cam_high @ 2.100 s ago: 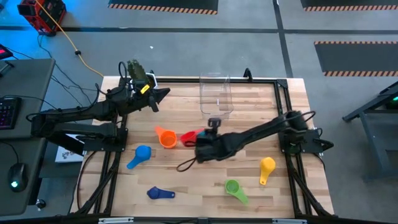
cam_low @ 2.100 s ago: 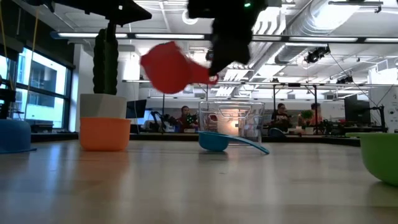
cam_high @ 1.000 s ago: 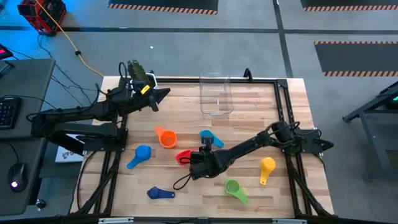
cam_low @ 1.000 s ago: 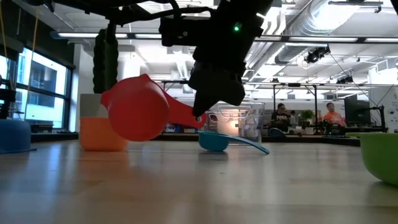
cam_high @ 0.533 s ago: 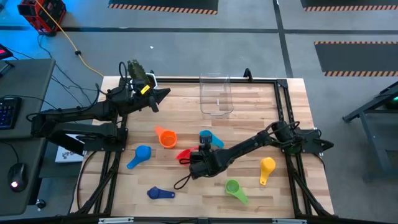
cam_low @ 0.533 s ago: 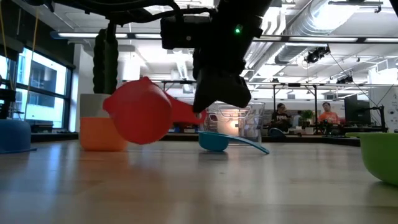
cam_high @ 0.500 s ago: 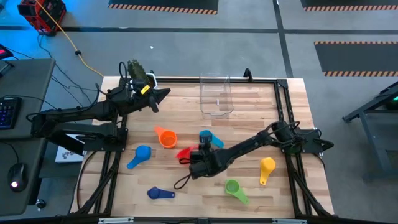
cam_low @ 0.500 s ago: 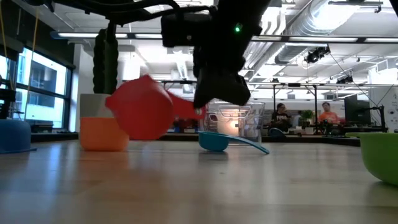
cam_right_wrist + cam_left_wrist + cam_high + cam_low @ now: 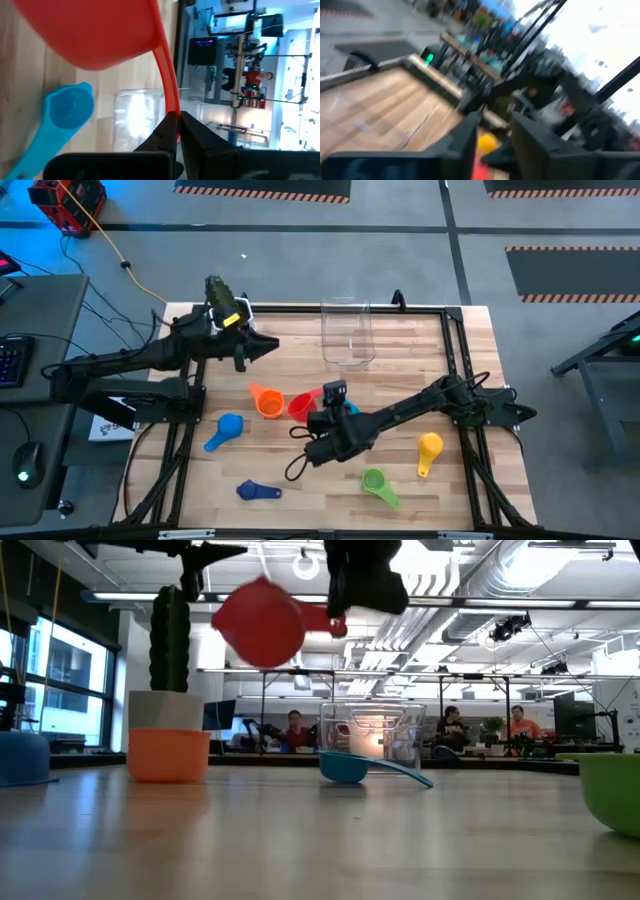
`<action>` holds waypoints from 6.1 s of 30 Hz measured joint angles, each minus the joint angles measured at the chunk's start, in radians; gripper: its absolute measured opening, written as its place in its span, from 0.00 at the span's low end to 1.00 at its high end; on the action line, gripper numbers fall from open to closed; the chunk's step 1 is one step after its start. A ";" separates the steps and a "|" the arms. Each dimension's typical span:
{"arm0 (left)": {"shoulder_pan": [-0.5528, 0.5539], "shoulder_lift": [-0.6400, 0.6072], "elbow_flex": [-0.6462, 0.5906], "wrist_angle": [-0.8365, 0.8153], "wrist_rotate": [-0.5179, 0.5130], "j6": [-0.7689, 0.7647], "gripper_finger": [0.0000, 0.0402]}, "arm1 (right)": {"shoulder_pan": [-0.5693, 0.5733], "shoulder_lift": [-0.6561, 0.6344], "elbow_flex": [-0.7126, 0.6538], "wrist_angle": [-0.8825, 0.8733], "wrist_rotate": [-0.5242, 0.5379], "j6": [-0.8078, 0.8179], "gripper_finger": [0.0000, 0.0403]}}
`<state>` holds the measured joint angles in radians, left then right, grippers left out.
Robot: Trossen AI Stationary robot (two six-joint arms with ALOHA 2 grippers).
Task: Nest measuring cups in basket
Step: Stack the red measuring cup on top of the orange measuring cup
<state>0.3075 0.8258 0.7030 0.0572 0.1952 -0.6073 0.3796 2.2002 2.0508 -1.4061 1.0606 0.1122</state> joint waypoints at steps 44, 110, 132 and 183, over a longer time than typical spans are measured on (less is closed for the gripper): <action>-0.097 0.341 0.190 -0.630 0.386 0.043 0.05 | -0.053 0.001 0.193 0.233 -0.001 -0.372 0.00; -0.063 -0.226 0.191 -0.594 -0.113 -0.143 0.00 | -0.320 0.341 0.219 0.860 -0.912 0.535 0.00; -0.063 -0.225 0.191 -0.550 -0.109 -0.159 0.01 | -0.220 0.313 0.246 0.325 -0.962 0.296 0.00; -0.233 0.138 0.191 -0.697 -0.115 -0.088 0.01 | -0.153 -0.450 -1.003 1.199 -0.957 0.946 0.00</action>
<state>0.0743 0.9640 0.8944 -0.6393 0.0799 -0.6956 0.2264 1.7499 1.0474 -0.2074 0.1040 1.0577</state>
